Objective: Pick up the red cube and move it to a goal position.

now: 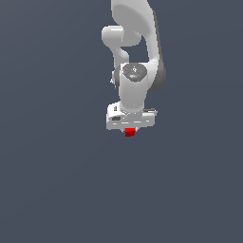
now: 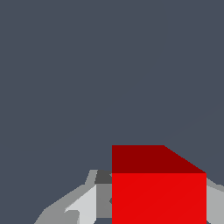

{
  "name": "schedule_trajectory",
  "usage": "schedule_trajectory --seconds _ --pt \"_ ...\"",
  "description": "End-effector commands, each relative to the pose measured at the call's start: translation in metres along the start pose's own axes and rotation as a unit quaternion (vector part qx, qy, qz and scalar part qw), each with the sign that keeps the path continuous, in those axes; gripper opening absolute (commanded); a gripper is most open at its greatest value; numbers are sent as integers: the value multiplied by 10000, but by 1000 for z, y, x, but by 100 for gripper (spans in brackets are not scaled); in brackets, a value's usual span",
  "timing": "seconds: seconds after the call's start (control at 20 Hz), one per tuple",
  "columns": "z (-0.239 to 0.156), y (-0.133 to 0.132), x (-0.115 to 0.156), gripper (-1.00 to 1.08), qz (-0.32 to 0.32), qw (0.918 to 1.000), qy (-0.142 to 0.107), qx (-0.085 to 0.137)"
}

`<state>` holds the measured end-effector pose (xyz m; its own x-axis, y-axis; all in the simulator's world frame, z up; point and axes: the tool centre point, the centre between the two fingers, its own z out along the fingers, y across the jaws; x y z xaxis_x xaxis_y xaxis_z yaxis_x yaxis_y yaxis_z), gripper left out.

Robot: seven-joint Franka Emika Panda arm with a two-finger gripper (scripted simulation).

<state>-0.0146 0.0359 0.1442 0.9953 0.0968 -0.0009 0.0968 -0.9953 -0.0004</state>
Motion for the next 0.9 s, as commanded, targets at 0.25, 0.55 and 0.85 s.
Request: schedule_trajectory --seconds 0.25,0.55,0.85 --pt "-81 21 15 -100 -1 10000 3 4" --pt "-142 36 28 -100 -1 10000 3 4" --pt "-198 51 41 -100 -1 10000 4 0"
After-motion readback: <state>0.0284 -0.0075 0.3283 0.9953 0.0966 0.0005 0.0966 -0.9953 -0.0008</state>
